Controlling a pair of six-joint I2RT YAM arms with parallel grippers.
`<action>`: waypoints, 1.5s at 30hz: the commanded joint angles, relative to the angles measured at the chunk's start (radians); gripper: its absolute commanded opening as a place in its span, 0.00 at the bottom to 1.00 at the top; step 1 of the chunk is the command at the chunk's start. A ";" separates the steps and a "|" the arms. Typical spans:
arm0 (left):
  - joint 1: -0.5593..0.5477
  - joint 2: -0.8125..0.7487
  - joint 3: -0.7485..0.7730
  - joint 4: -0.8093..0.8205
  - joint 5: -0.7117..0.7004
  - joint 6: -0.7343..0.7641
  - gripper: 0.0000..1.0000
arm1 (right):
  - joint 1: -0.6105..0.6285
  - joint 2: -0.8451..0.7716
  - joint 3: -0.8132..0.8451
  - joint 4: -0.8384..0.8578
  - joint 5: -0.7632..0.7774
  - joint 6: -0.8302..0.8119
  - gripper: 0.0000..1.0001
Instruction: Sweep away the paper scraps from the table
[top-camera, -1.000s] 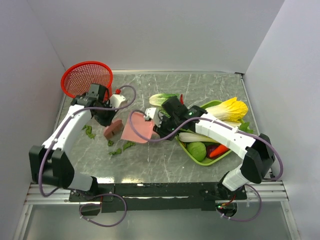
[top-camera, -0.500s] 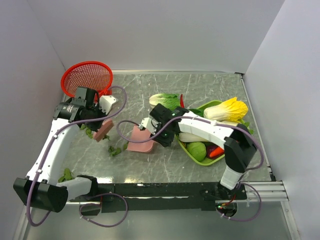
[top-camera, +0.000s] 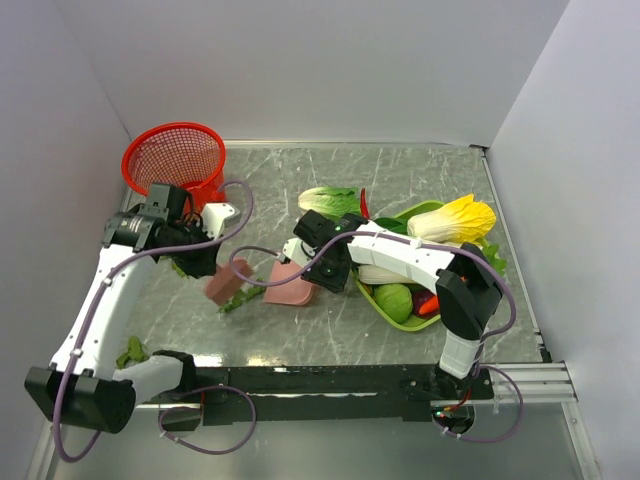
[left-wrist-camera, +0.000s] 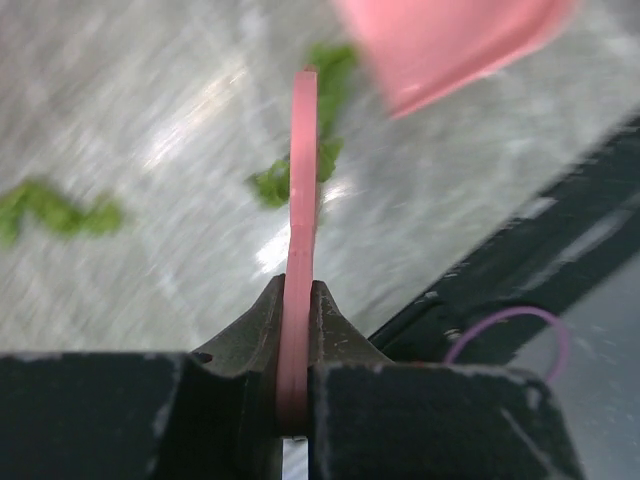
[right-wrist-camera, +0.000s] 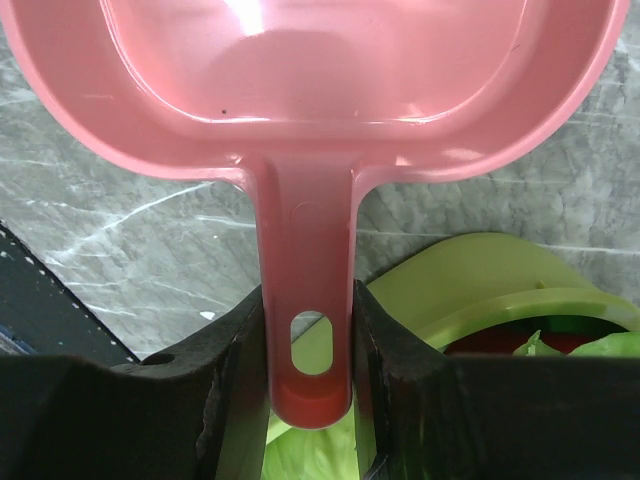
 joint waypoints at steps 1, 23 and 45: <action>0.002 -0.083 -0.027 -0.002 0.248 0.076 0.10 | 0.006 0.011 0.039 -0.016 0.009 0.016 0.00; 0.031 -0.034 0.010 -0.128 0.400 0.137 0.01 | 0.008 0.043 0.061 -0.018 -0.002 0.027 0.00; 0.057 -0.148 -0.050 -0.091 0.181 0.244 0.01 | -0.018 -0.072 0.023 -0.029 0.049 0.026 0.00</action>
